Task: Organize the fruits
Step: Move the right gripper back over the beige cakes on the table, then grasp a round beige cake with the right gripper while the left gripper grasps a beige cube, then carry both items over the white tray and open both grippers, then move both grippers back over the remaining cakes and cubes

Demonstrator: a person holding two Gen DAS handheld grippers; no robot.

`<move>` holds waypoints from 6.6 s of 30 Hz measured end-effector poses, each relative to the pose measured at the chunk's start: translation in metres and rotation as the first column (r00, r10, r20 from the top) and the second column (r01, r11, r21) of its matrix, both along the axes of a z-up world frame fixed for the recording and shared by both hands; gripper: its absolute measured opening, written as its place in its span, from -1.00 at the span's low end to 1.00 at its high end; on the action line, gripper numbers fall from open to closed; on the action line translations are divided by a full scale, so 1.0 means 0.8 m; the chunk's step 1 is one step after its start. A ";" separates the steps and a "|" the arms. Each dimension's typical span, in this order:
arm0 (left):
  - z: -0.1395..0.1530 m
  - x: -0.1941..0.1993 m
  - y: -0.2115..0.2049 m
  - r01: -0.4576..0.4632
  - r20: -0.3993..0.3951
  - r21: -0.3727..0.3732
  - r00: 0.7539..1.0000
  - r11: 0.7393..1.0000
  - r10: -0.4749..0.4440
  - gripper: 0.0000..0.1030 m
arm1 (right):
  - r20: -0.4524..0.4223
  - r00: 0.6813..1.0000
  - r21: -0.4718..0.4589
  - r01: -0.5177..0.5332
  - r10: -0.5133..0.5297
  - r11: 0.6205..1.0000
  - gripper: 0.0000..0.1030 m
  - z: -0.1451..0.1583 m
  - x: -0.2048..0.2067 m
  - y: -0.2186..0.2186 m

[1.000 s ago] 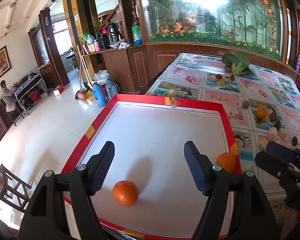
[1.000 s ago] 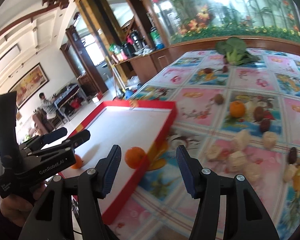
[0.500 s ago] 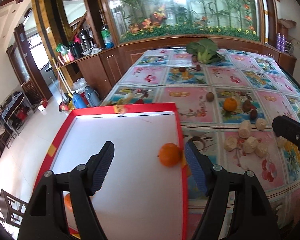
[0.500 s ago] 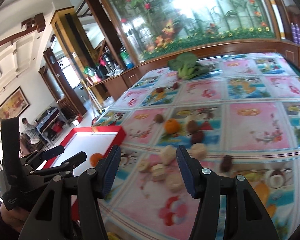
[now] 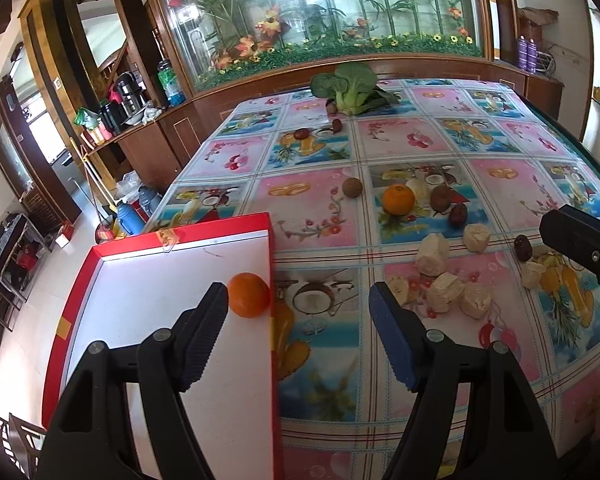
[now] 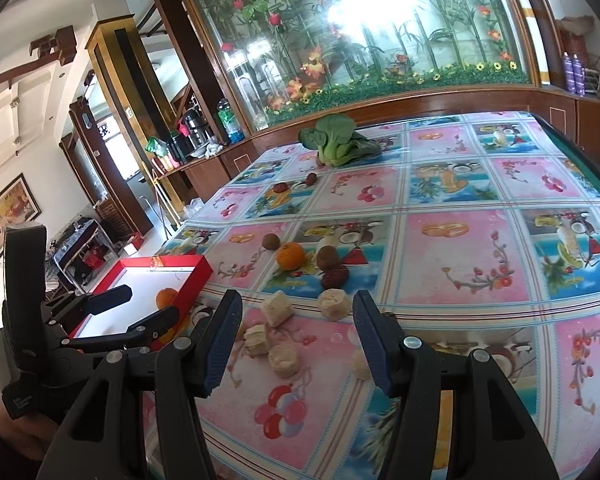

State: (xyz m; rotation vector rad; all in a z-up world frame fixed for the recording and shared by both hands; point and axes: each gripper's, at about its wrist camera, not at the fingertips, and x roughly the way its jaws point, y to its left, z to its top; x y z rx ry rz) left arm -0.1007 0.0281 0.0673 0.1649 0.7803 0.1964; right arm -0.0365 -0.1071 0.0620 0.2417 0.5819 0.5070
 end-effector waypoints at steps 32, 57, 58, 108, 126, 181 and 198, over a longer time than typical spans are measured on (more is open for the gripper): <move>-0.048 0.024 0.004 0.073 -0.143 -0.159 0.985 0.985 -0.096 0.43 | -0.248 0.957 -0.180 -0.196 0.149 0.964 -0.27 -0.054 0.032 0.063; -0.046 0.057 -0.057 0.233 -0.179 -0.265 0.942 0.936 -0.285 0.16 | -0.118 0.992 -0.202 0.027 -0.052 0.979 -0.58 -0.033 0.038 0.015; -0.047 0.058 -0.060 0.241 -0.176 -0.257 0.941 0.936 -0.291 0.15 | -0.108 0.992 -0.205 0.034 -0.058 0.978 -0.57 -0.032 0.037 0.015; -0.004 -0.024 0.023 0.224 -0.028 -0.322 0.969 0.920 -0.246 -0.57 | -0.121 0.993 -0.035 0.005 -0.010 0.999 -0.58 -0.027 0.019 0.048; -0.022 -0.085 0.204 -0.118 -0.010 -0.282 0.993 0.952 0.121 -0.57 | -0.077 0.939 -0.072 -0.342 0.337 0.937 -0.58 -0.007 -0.035 0.242; -0.025 -0.107 0.223 -0.295 -0.039 -0.172 0.955 0.940 0.293 0.49 | -0.084 0.875 -0.003 -0.479 0.477 0.878 0.36 -0.020 -0.067 0.196; -0.016 -0.060 0.105 -0.038 -0.046 -0.135 0.998 0.990 0.032 0.55 | -0.116 0.992 -0.088 -0.058 0.048 0.994 0.36 -0.027 -0.017 0.026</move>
